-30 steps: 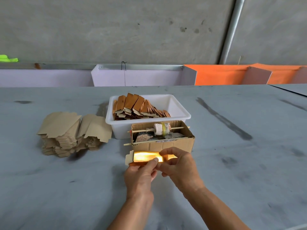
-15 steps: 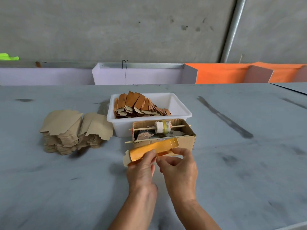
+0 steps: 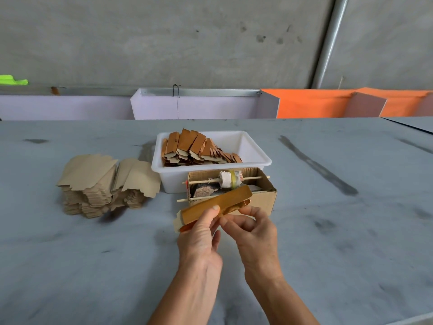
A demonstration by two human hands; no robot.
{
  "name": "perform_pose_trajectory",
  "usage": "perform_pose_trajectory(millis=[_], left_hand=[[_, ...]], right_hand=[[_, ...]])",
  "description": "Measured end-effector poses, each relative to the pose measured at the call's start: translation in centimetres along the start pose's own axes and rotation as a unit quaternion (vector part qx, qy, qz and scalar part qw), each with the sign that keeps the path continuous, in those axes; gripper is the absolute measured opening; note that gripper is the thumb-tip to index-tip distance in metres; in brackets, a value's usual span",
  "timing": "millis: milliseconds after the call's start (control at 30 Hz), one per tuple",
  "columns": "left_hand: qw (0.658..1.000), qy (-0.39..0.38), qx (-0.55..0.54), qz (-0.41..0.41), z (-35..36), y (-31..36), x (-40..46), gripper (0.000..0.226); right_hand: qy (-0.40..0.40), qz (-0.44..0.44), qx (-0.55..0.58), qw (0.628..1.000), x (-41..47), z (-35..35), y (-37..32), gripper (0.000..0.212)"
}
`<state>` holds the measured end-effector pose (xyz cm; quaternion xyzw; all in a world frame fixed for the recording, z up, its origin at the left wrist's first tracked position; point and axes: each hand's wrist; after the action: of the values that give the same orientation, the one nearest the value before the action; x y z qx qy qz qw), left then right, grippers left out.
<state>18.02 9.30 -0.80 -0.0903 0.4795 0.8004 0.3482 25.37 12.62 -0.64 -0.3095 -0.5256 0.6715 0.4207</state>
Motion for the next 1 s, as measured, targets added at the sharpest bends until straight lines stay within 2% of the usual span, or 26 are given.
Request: perform_pose_trajectory(millis=[100, 300, 467, 700, 833, 1000], left_hand=[[1.000, 0.001, 0.009, -0.016, 0.2, 0.1, -0.2, 0.018], [0.999, 0.001, 0.022, -0.036, 0.1, 0.4, -0.3, 0.033], [0.998, -0.002, 0.030, -0.049, 0.2, 0.5, -0.2, 0.037], [0.999, 0.001, 0.031, -0.042, 0.0, -0.2, -0.2, 0.033], [0.999, 0.016, 0.034, -0.034, -0.1, -0.4, 0.0, 0.034], [0.996, -0.013, 0.054, -0.073, -0.3, -0.2, 0.3, 0.025]], right_hand=[[-0.005, -0.037, -0.026, 0.999, 0.1, -0.1, 0.3, 0.033], [0.004, -0.087, -0.051, 0.995, 0.4, -0.2, 0.6, 0.035], [0.012, -0.100, -0.027, 0.995, 0.3, -0.3, 0.6, 0.035], [-0.010, -0.019, 0.071, 0.997, -0.2, -0.6, 1.2, 0.029], [-0.021, 0.017, 0.100, 0.995, -0.2, -0.7, 0.7, 0.015], [-0.004, 0.115, 0.142, 0.983, -0.3, -0.8, 0.8, 0.016]])
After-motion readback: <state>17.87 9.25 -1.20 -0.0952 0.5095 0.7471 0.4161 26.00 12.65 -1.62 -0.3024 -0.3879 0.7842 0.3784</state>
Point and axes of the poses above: each hand's wrist, its own x-axis towards the middle knuckle, its own z-axis out of the palm, y = z × x, and after that the axes turned 4 degrees about x, right-handed
